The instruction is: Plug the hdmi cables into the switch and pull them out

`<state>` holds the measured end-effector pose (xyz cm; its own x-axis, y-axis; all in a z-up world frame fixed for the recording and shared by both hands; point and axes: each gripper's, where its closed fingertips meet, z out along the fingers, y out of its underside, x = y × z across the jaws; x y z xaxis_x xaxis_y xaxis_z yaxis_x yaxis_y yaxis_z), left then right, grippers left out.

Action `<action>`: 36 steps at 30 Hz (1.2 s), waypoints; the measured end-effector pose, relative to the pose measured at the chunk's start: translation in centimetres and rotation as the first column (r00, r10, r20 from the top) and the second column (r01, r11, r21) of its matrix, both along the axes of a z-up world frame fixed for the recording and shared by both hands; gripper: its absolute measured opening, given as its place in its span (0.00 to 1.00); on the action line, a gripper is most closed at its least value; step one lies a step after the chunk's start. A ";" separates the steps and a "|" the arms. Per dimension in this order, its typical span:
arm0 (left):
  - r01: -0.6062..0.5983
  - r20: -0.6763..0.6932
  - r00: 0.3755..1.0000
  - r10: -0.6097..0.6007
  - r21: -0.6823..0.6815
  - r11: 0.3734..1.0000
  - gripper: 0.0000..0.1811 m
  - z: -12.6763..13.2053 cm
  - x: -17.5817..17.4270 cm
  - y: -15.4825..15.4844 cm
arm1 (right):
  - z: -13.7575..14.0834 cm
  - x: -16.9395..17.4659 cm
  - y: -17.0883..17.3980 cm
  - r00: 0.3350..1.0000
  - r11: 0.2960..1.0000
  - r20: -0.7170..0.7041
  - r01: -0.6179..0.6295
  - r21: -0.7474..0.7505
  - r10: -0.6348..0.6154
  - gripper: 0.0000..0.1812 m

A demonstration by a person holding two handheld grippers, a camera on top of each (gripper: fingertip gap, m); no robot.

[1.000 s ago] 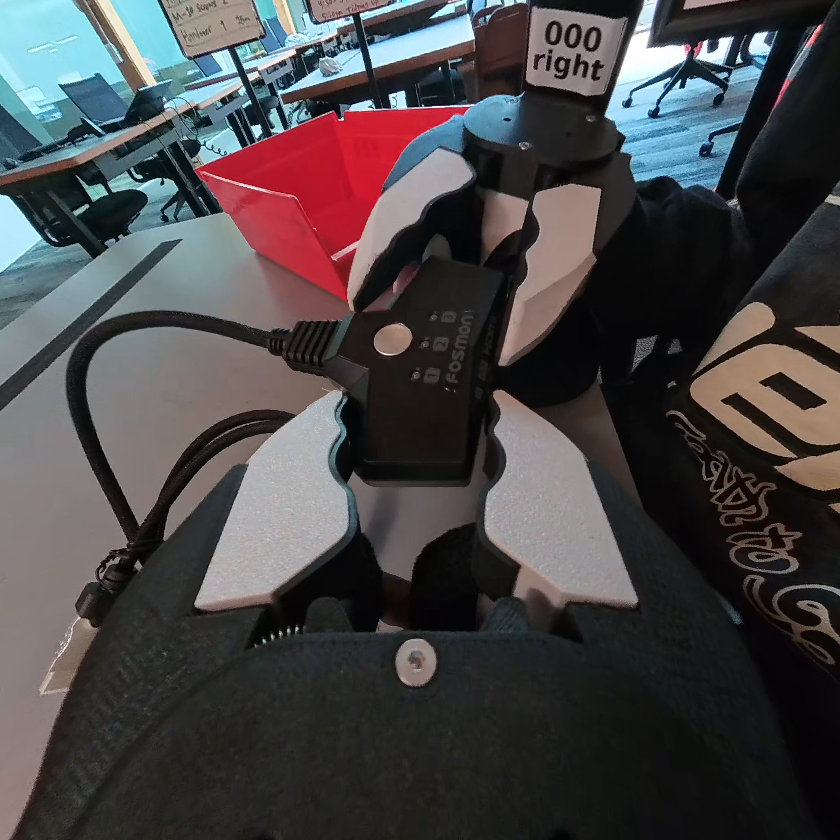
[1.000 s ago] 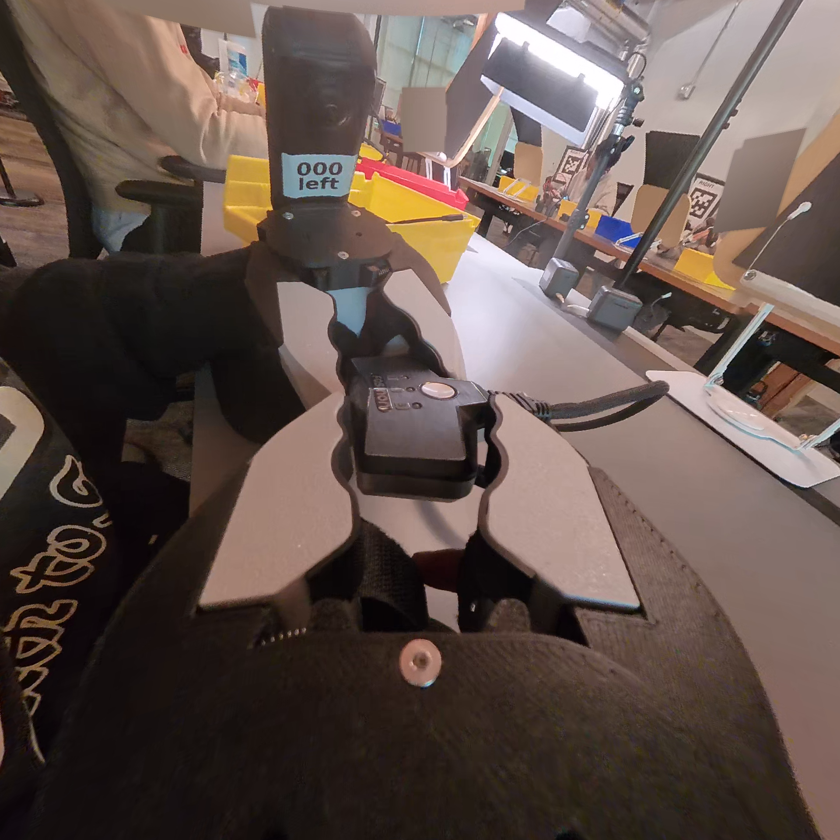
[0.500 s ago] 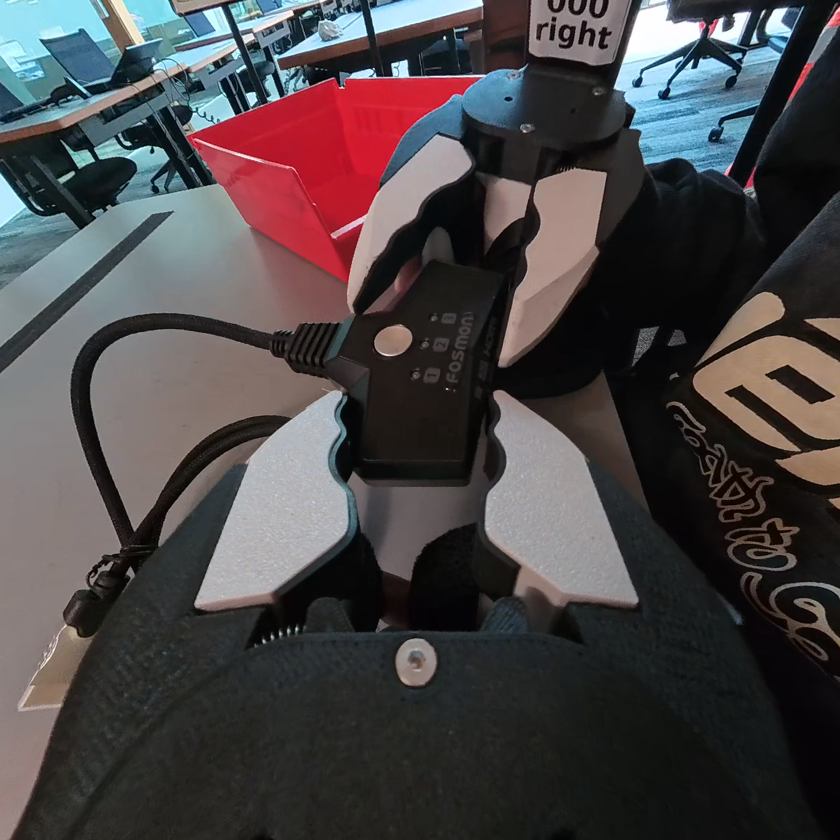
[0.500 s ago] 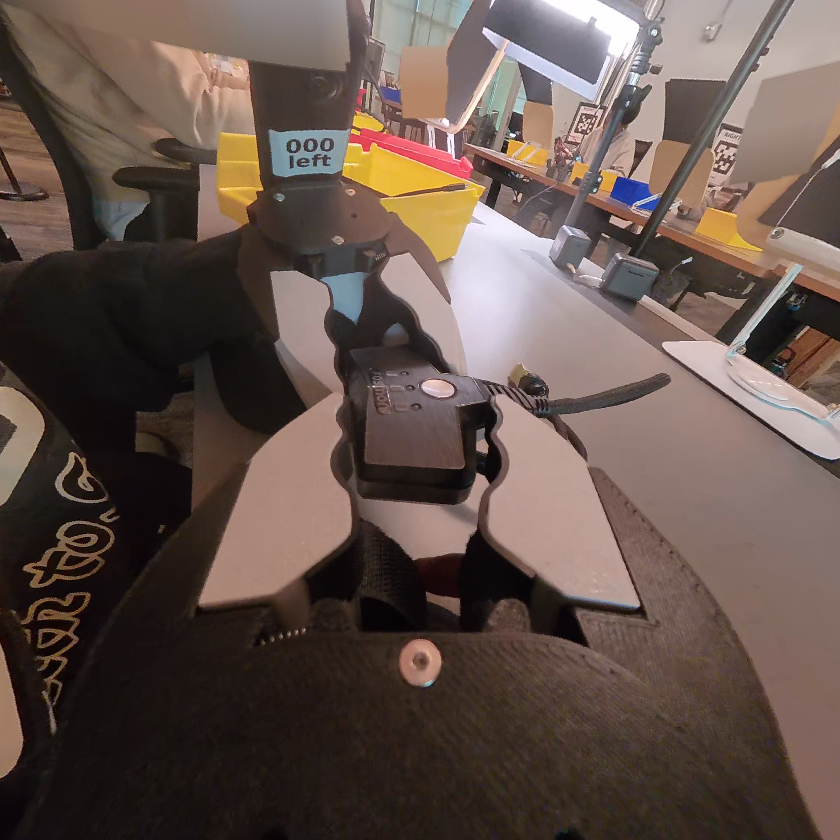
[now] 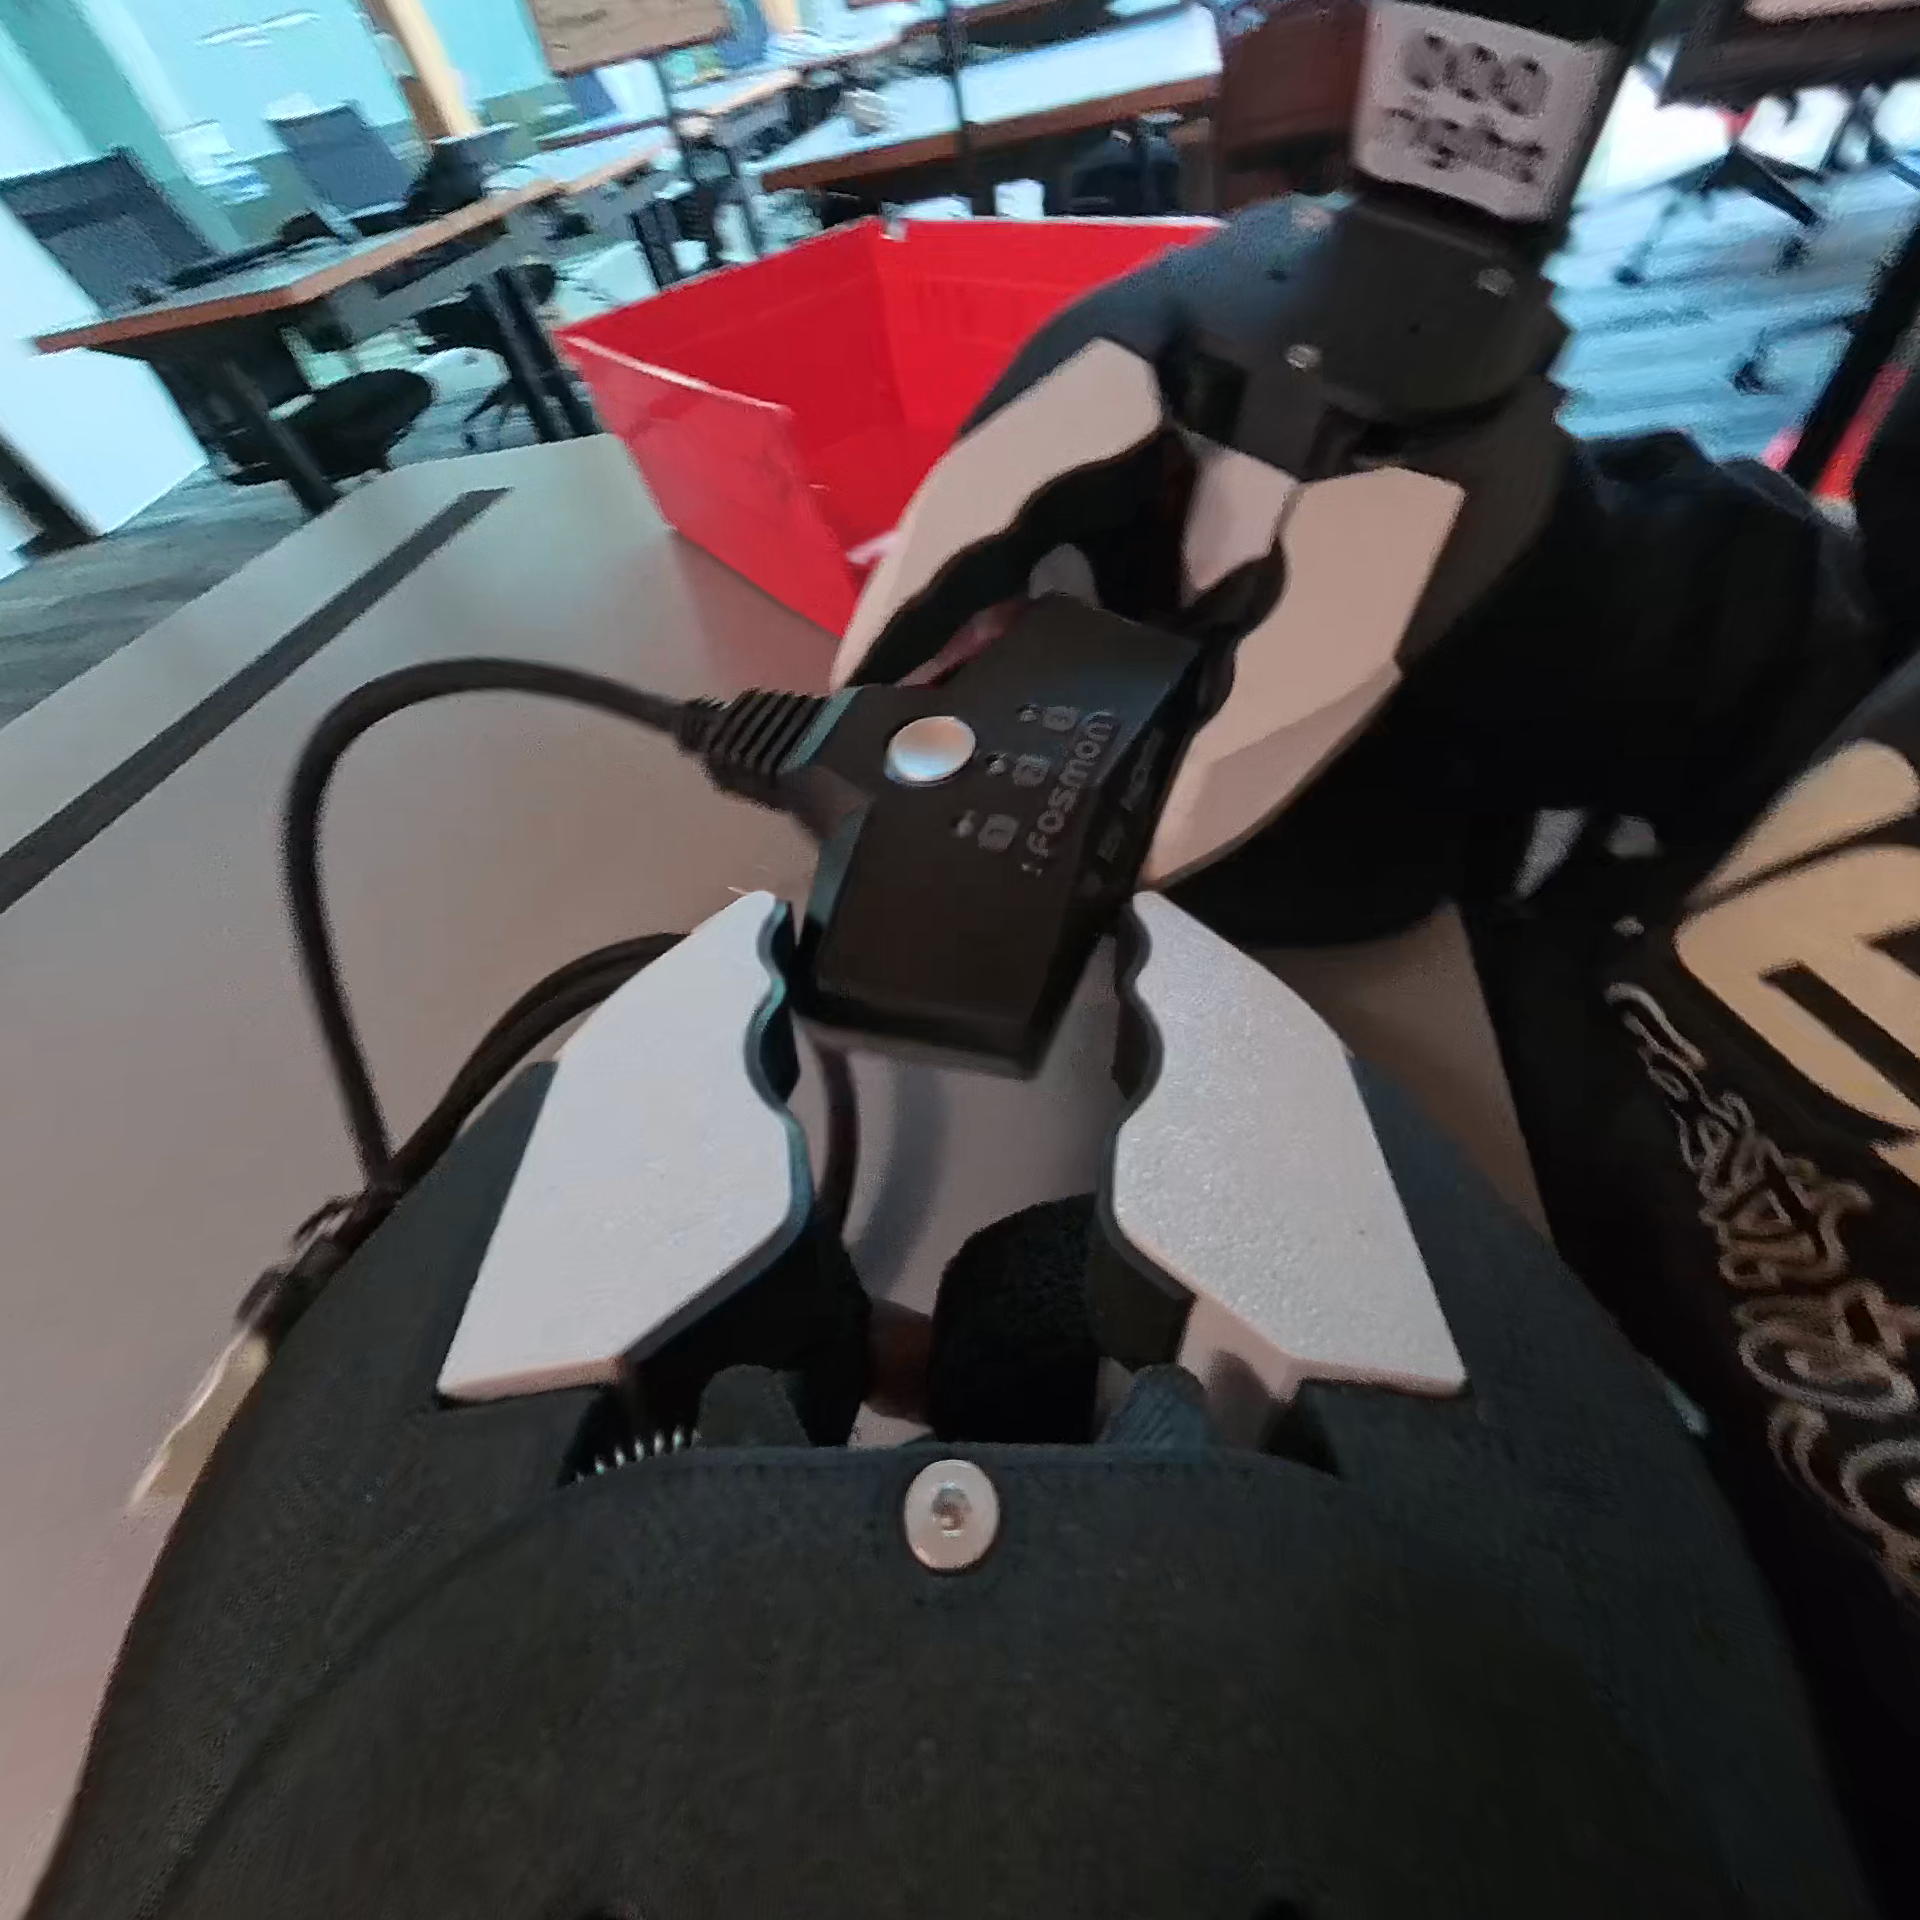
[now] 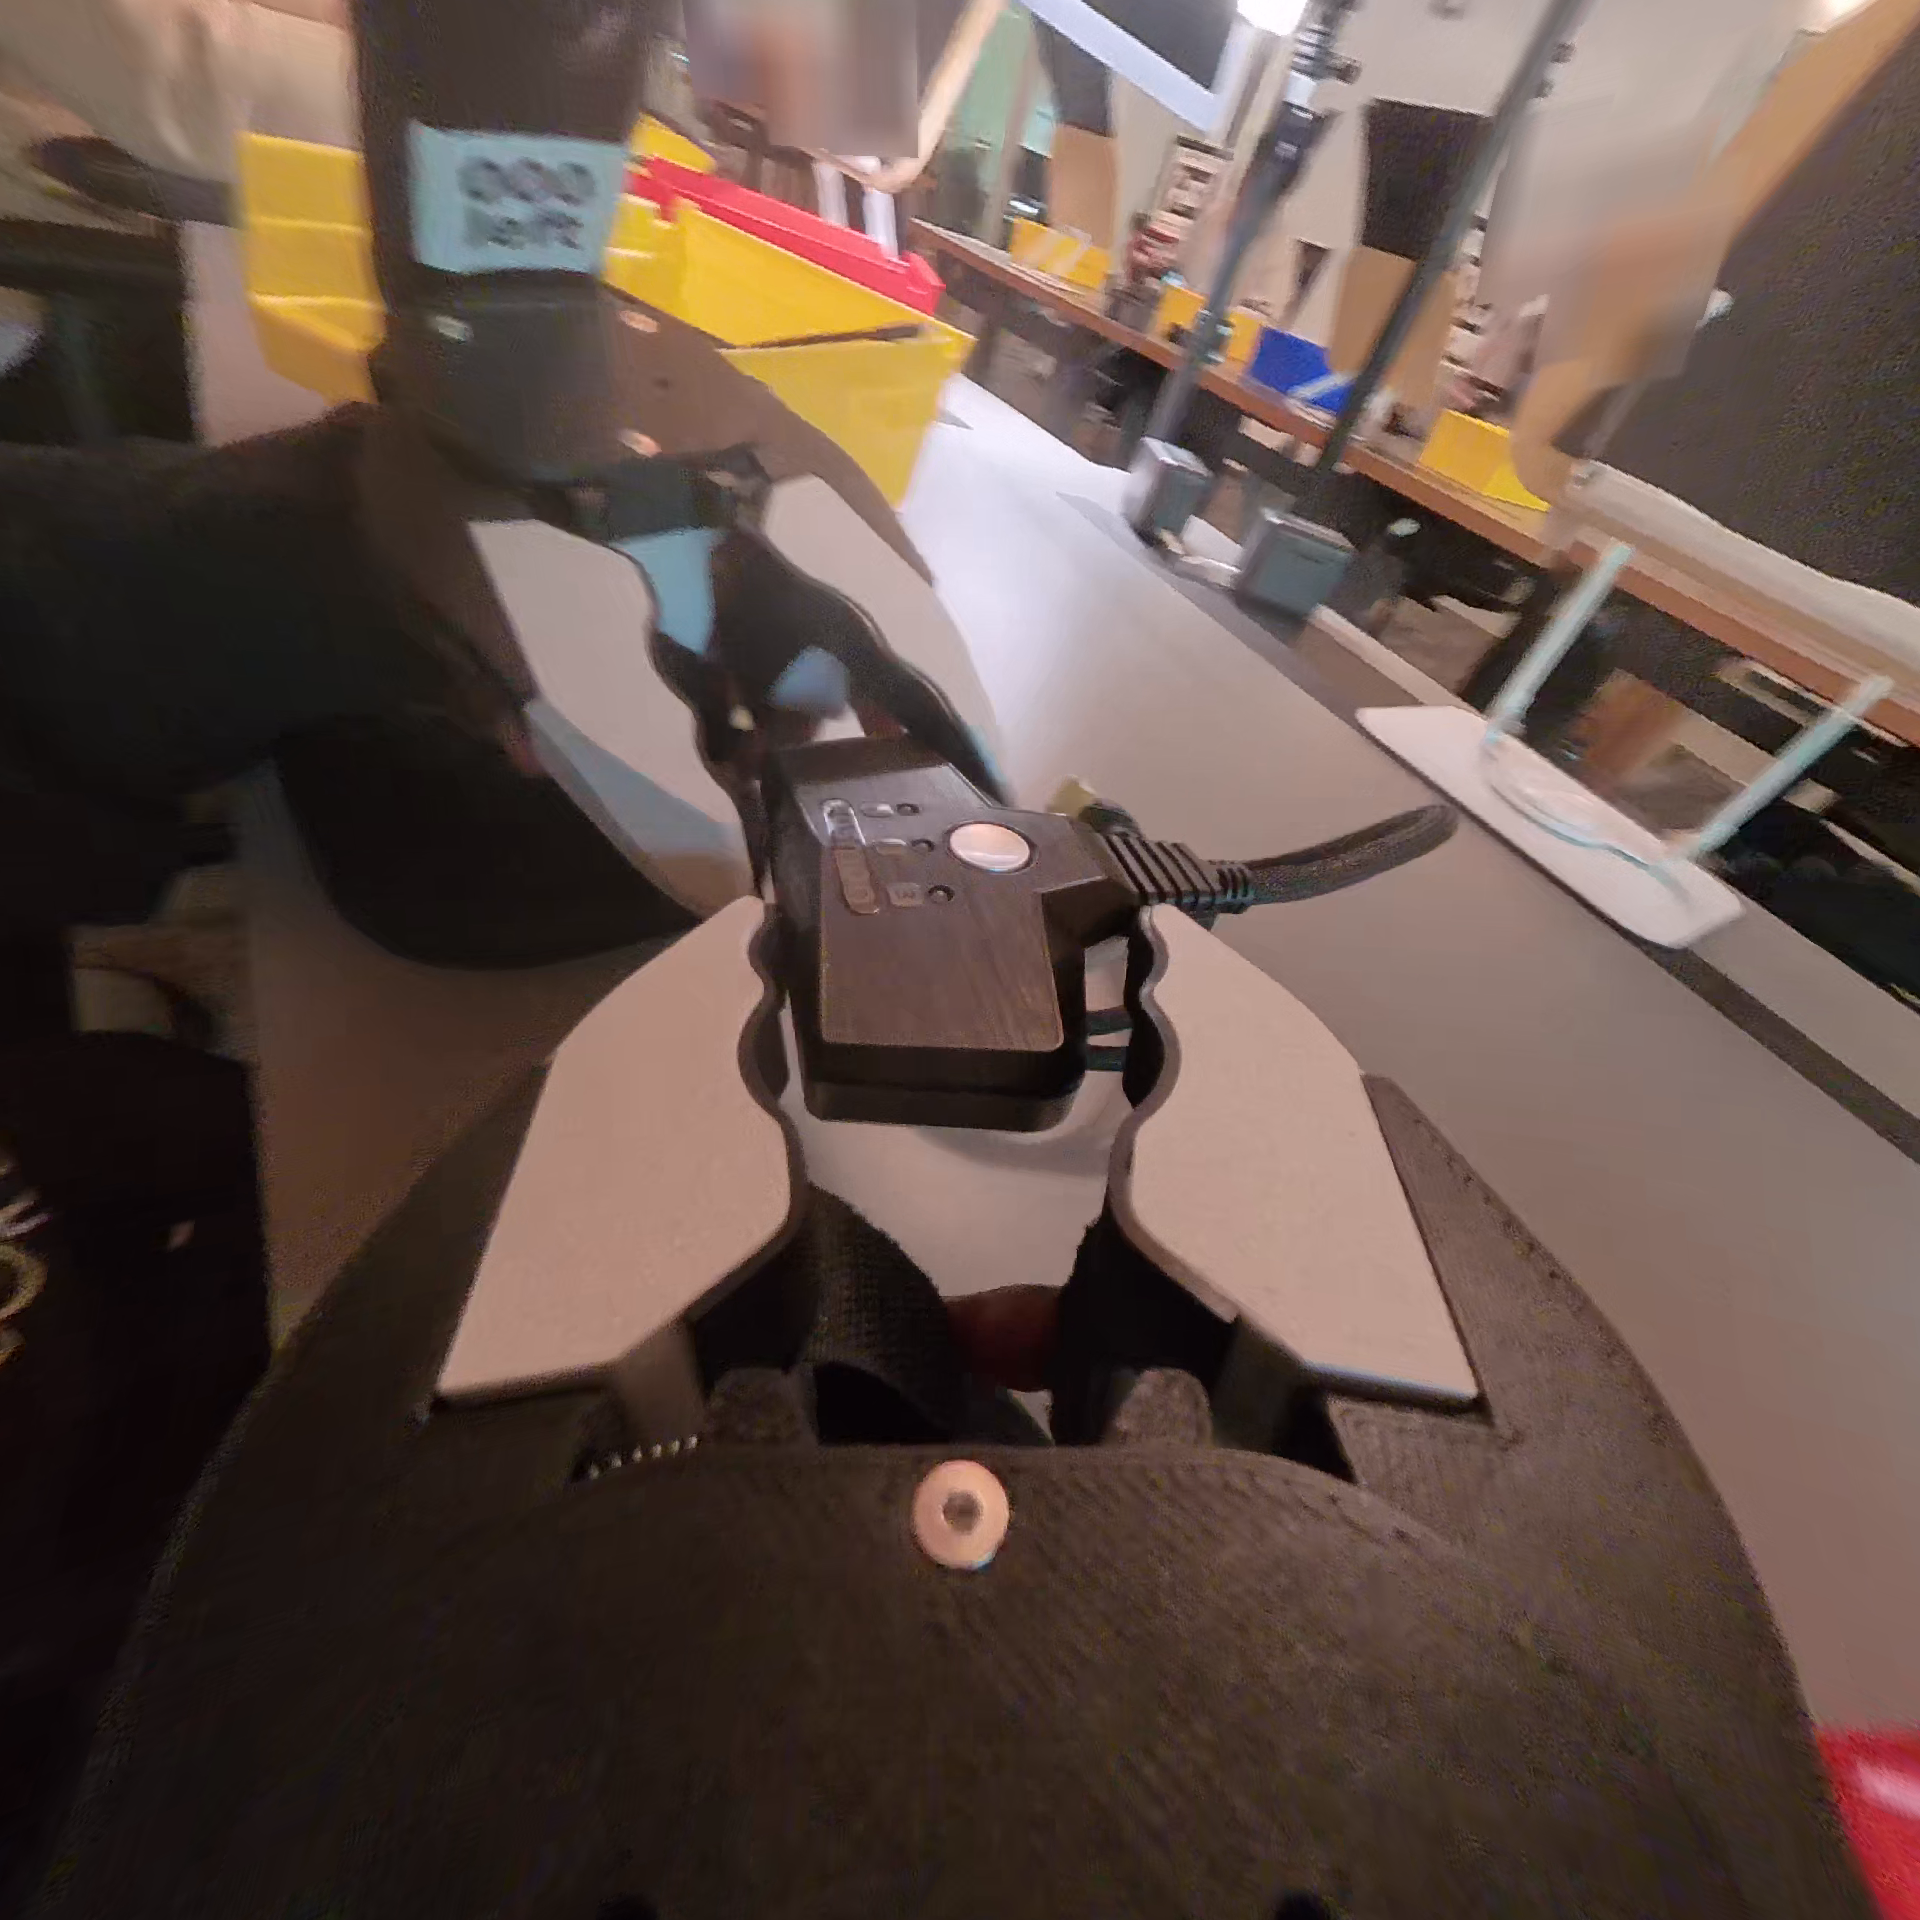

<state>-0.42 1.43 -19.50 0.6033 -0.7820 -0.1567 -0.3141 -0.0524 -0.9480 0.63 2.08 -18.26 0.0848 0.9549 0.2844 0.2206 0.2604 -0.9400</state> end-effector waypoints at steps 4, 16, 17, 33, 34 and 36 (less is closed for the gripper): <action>-0.251 0.297 0.923 0.243 -0.012 0.968 0.39 3.5 -4.3 2.6 | -1.4 1.0 3.8 0.971 0.973 0.087 0.229 -0.042 -0.225 0.35; -0.672 0.772 0.536 0.342 0.144 0.727 0.39 10.8 -14.6 0.7 | -6.9 1.9 5.2 0.835 0.935 0.459 0.353 -0.020 -0.305 0.35; -0.674 0.752 0.556 0.353 0.159 0.721 0.39 10.7 -14.3 0.8 | -6.6 1.8 5.1 0.850 0.938 0.436 0.344 -0.034 -0.296 0.35; -0.738 0.225 0.657 0.719 0.383 0.555 0.36 10.8 -16.2 0.3 | 7.8 5.8 4.2 0.797 0.974 -0.561 0.207 -0.095 -0.224 0.39; -0.751 0.146 0.621 0.770 0.393 0.531 0.35 10.8 -17.6 -0.4 | 7.8 5.7 4.2 0.798 0.973 -0.559 0.212 -0.086 -0.223 0.38; -0.786 -0.038 0.503 0.864 0.396 0.475 0.34 10.4 -21.5 -2.5 | 7.6 5.5 4.1 0.806 0.974 -0.549 0.215 -0.073 -0.219 0.38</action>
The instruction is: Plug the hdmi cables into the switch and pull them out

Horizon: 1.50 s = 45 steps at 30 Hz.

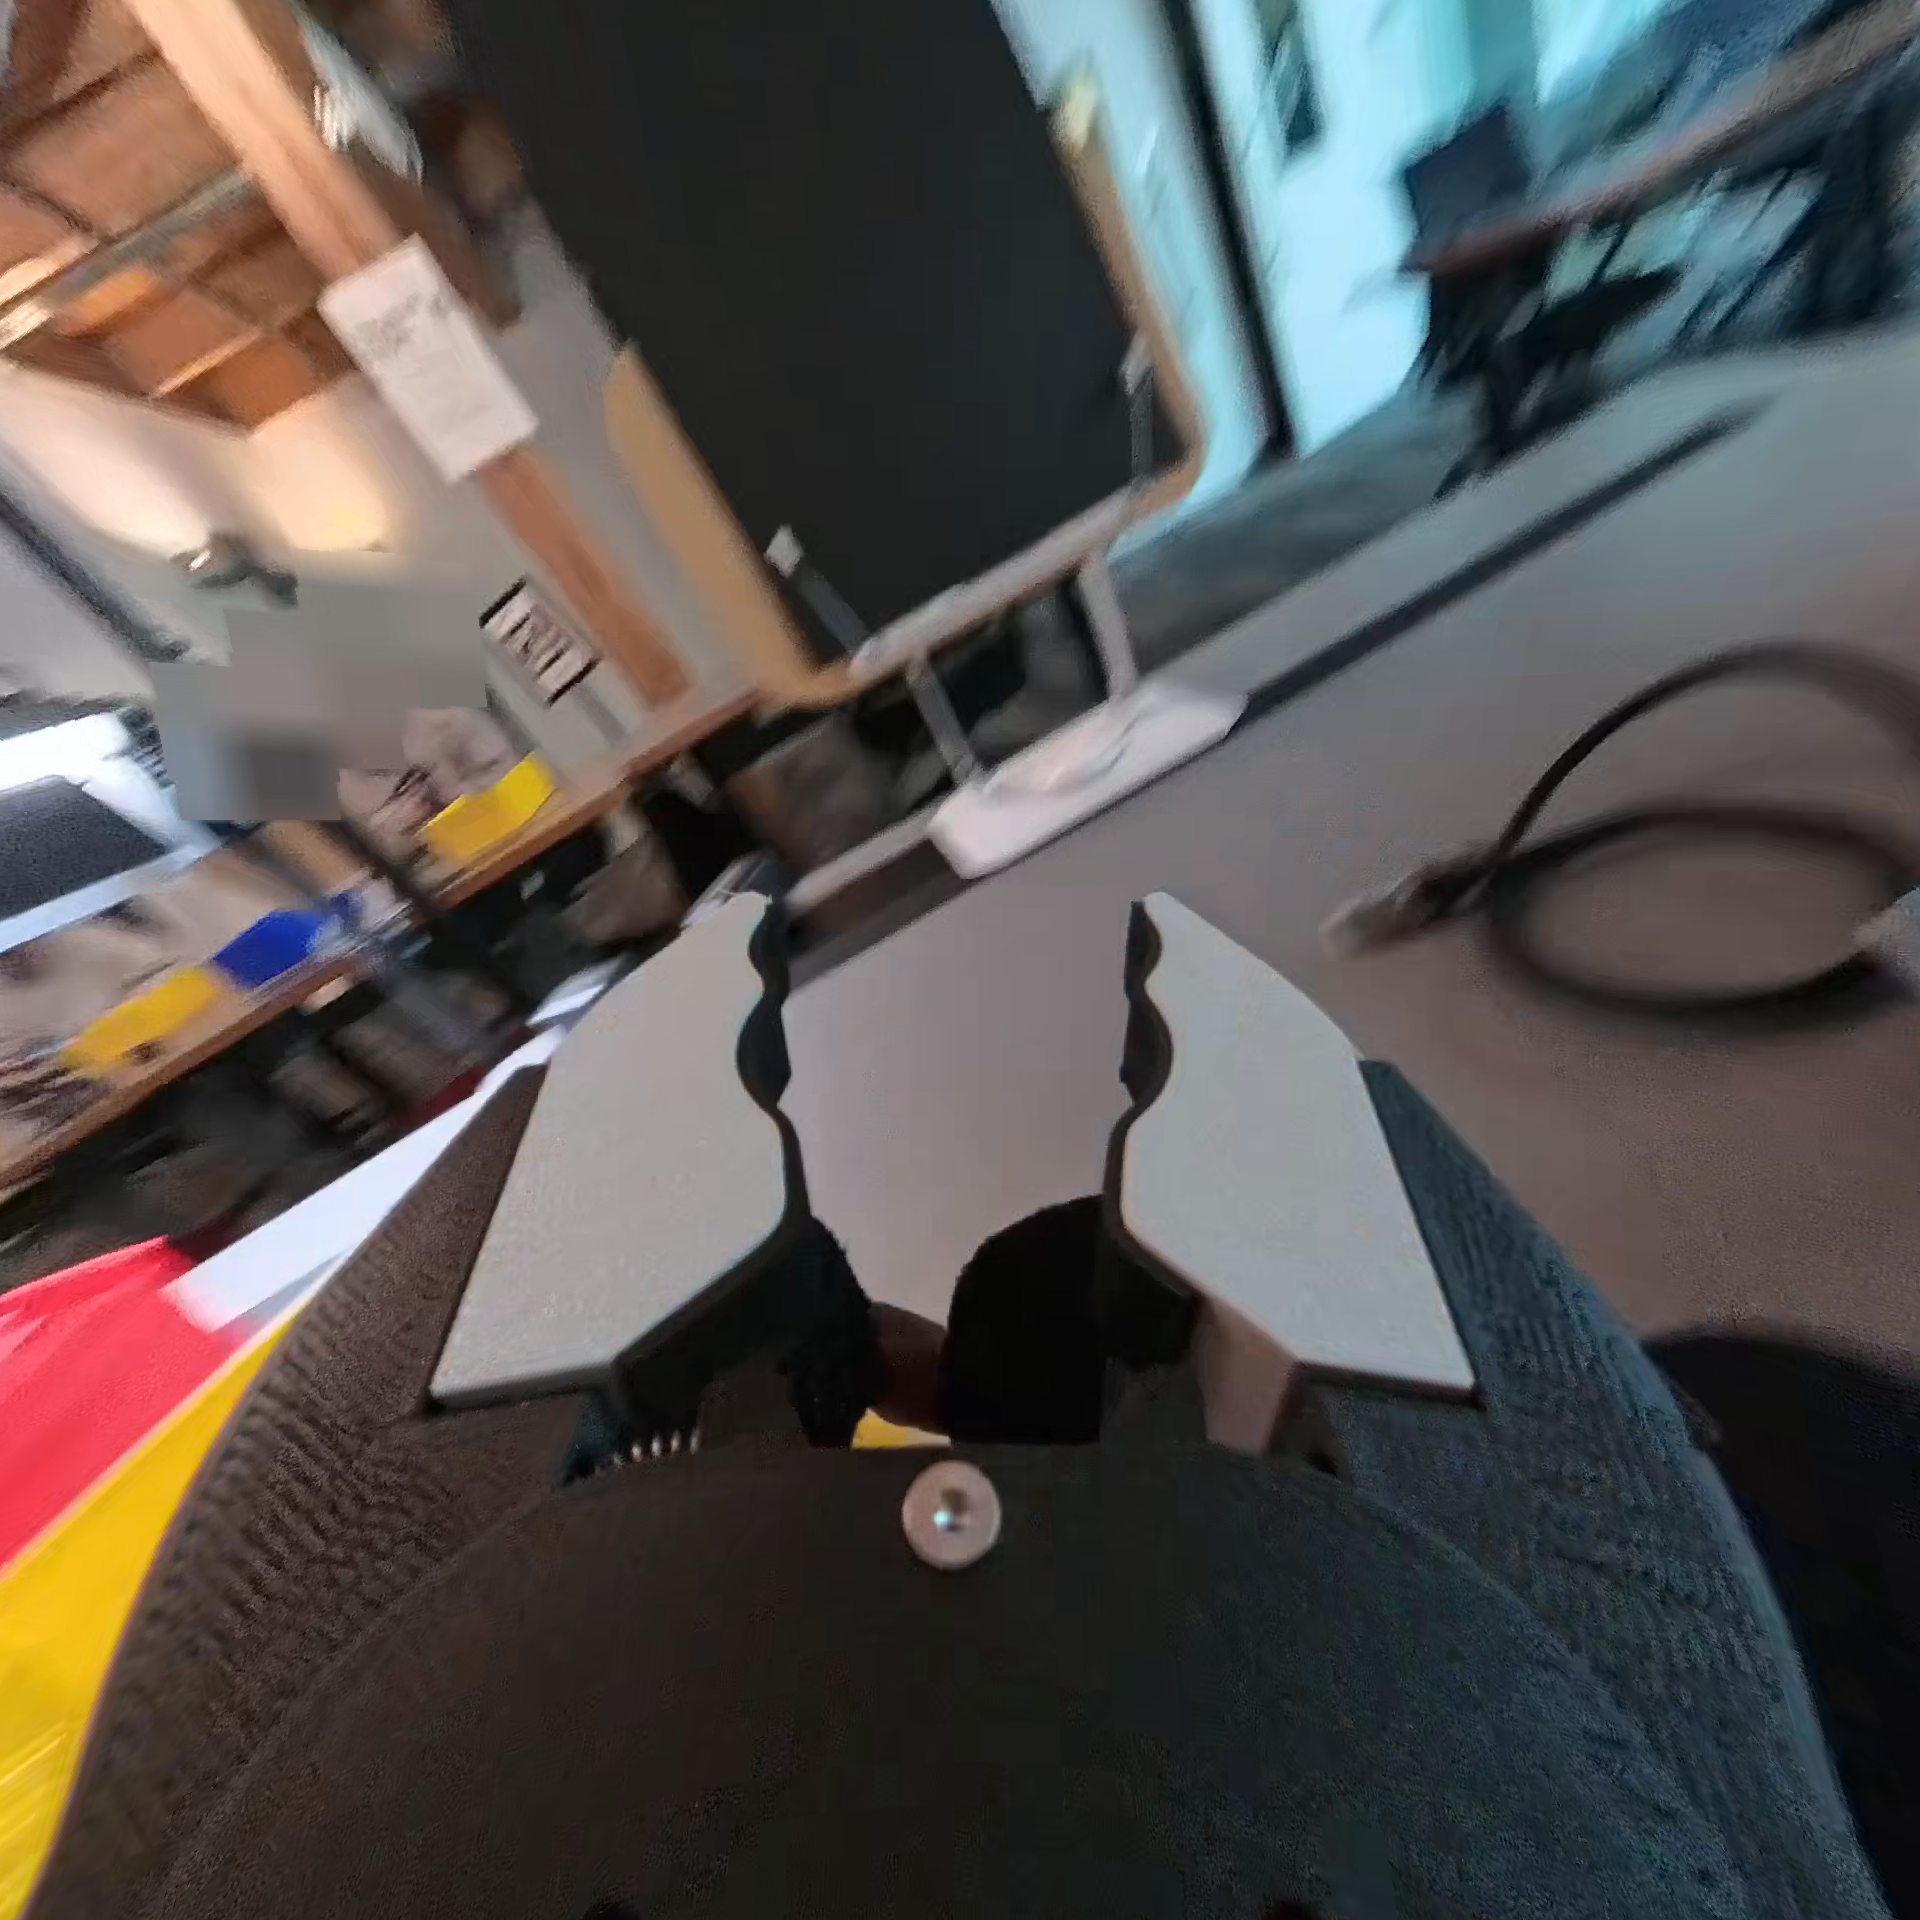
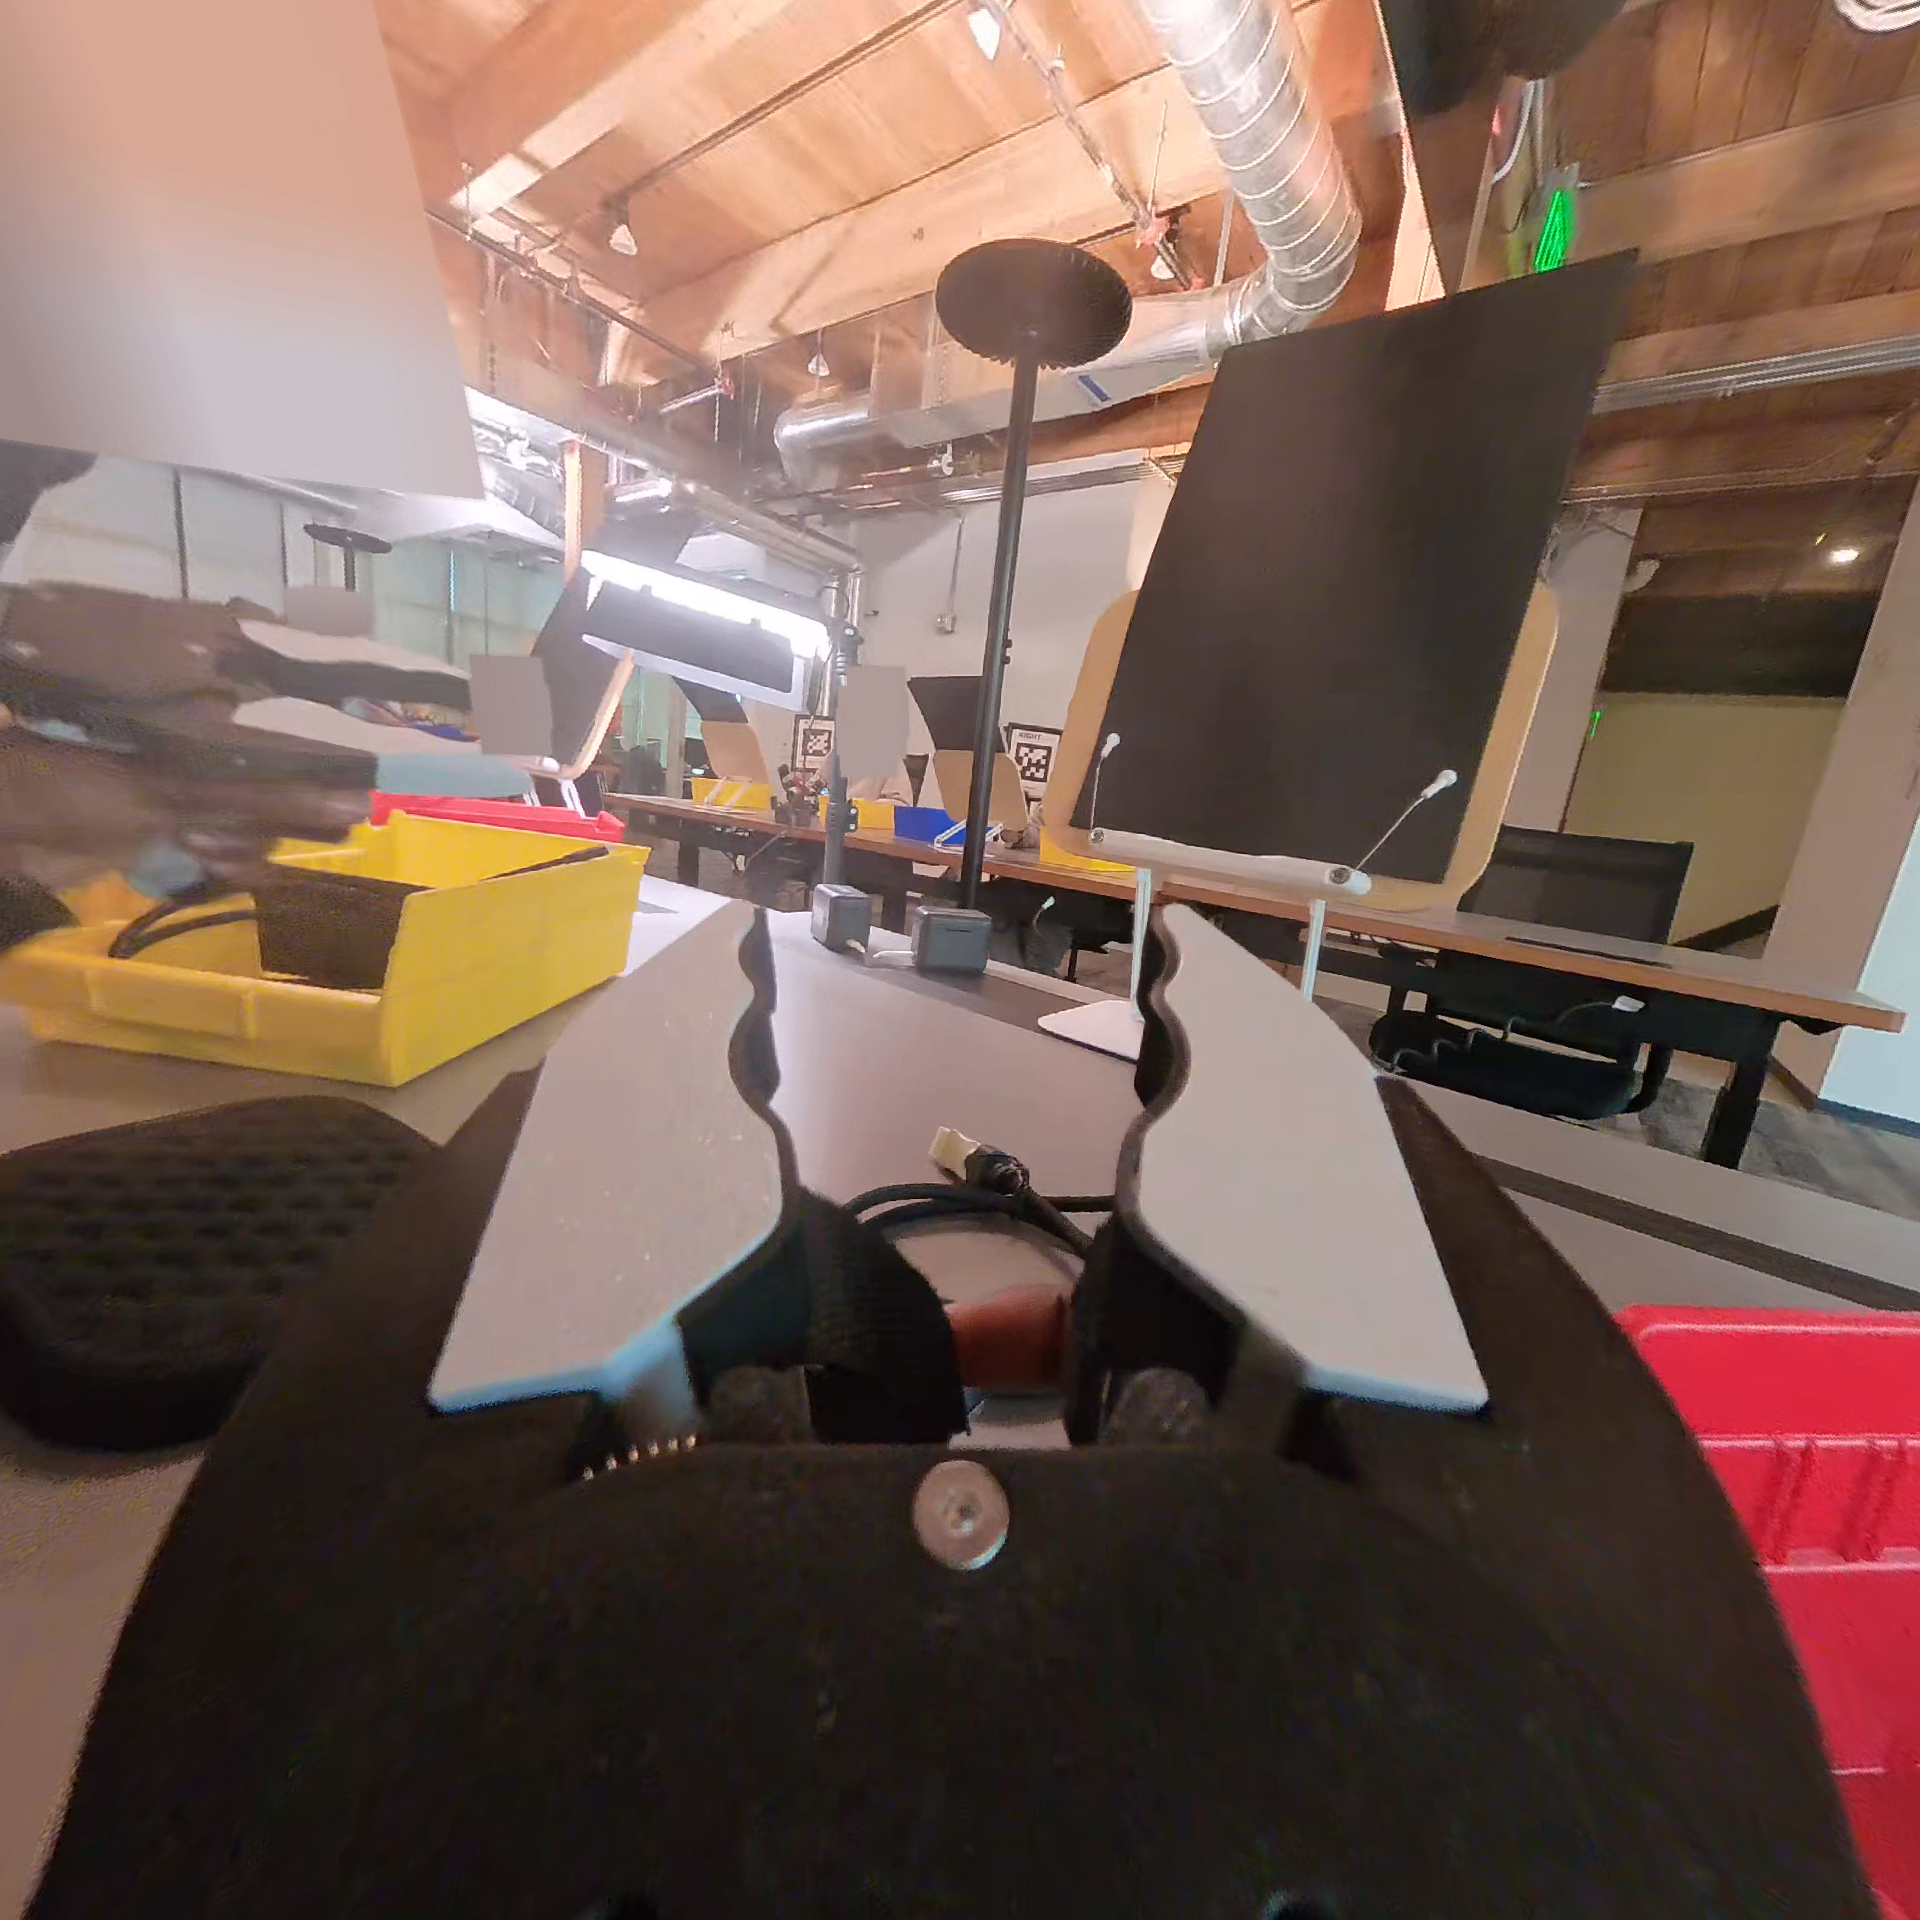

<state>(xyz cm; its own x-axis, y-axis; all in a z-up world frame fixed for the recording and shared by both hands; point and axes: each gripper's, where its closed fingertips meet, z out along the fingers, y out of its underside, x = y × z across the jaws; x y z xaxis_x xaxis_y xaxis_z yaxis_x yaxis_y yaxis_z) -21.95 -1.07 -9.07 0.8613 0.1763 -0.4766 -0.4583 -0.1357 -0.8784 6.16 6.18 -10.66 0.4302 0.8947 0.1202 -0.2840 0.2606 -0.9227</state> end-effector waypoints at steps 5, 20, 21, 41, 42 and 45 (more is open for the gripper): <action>-0.558 -0.103 0.804 0.586 -0.471 0.683 0.28 -4.3 -13.8 -10.7 | -0.3 -0.5 -0.2 0.999 1.000 0.032 -0.006 0.010 0.006 0.36; -0.540 -0.008 0.664 0.748 -0.696 0.473 0.15 -10.1 -19.4 -15.6 | -1.4 -1.9 -0.6 0.992 0.998 0.127 -0.016 0.053 0.009 0.34; -0.543 -0.011 0.656 0.755 -0.701 0.462 0.15 -10.1 -19.5 -15.5 | -1.5 -1.9 -0.6 0.992 0.998 0.128 -0.016 0.053 0.009 0.34; -0.741 -0.053 0.618 0.785 -0.373 0.558 0.04 -2.4 -19.4 -15.9 | -1.8 -2.3 -0.8 0.988 0.997 0.156 -0.022 0.073 0.010 0.32; -0.758 -0.069 0.628 0.775 -0.282 0.589 0.04 -0.5 -18.8 -15.9 | -1.8 -2.3 -0.8 0.987 0.997 0.159 -0.025 0.071 0.013 0.32; -0.794 -0.163 0.593 0.788 0.044 0.606 0.04 5.4 -16.8 -16.3 | -2.0 -2.5 -1.0 0.985 0.997 0.170 -0.035 0.073 0.022 0.32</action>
